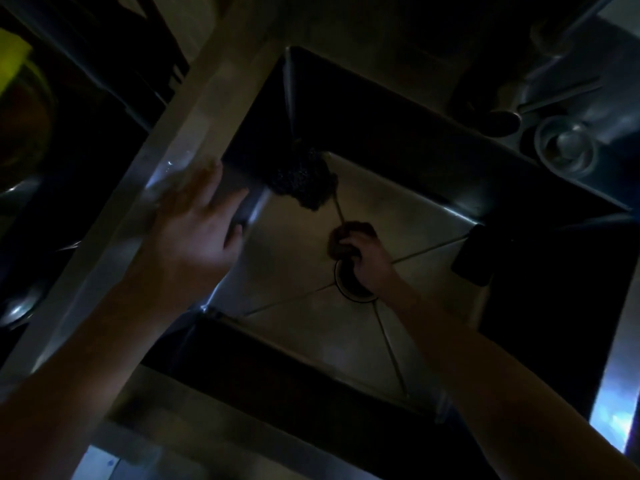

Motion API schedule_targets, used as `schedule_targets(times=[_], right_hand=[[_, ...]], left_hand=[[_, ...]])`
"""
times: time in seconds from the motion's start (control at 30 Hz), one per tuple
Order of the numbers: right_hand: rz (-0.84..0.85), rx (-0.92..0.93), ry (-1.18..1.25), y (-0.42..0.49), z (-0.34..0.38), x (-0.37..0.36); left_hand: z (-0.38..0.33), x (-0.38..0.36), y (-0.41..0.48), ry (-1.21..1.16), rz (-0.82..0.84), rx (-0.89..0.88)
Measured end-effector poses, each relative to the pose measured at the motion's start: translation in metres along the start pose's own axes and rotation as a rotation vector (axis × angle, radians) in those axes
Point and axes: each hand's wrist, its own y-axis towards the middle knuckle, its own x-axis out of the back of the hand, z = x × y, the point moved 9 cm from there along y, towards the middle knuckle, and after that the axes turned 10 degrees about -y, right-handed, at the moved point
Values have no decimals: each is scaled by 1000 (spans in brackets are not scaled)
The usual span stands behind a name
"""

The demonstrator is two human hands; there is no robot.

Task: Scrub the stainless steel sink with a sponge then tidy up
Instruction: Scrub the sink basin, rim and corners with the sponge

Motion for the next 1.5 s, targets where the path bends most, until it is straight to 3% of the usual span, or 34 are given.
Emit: schedule_targets(times=[0.07,0.17,0.33,0.47,0.63,0.8,0.93,1.07,1.33,1.5], right_hand=[[-57,-32,37,7,-6,14],[-244,-328,122,20,-45,50],[-183,-454,263,52,-62,59],[-44,-180,133,37,4,34],[458,16,-152,12,61,-31],[641,218,-416,-25,122,-66],[605,250,-350,-43,141,-87],[447,297,-329,-39,154,-88],[347,188,-336,8,184,-101],[324,368,-258,-23,204,-101]], left_hand=[[2,-3,0,14,-5,-18],[3,-1,1,5,-38,-10],[-3,-1,2,3,24,48],[-5,2,3,-19,68,94],[-3,-2,4,-16,122,156],[-5,1,3,12,117,109],[-5,-1,5,75,154,79],[-6,1,3,95,155,53],[-9,6,4,84,132,38],[-8,3,2,100,148,32]])
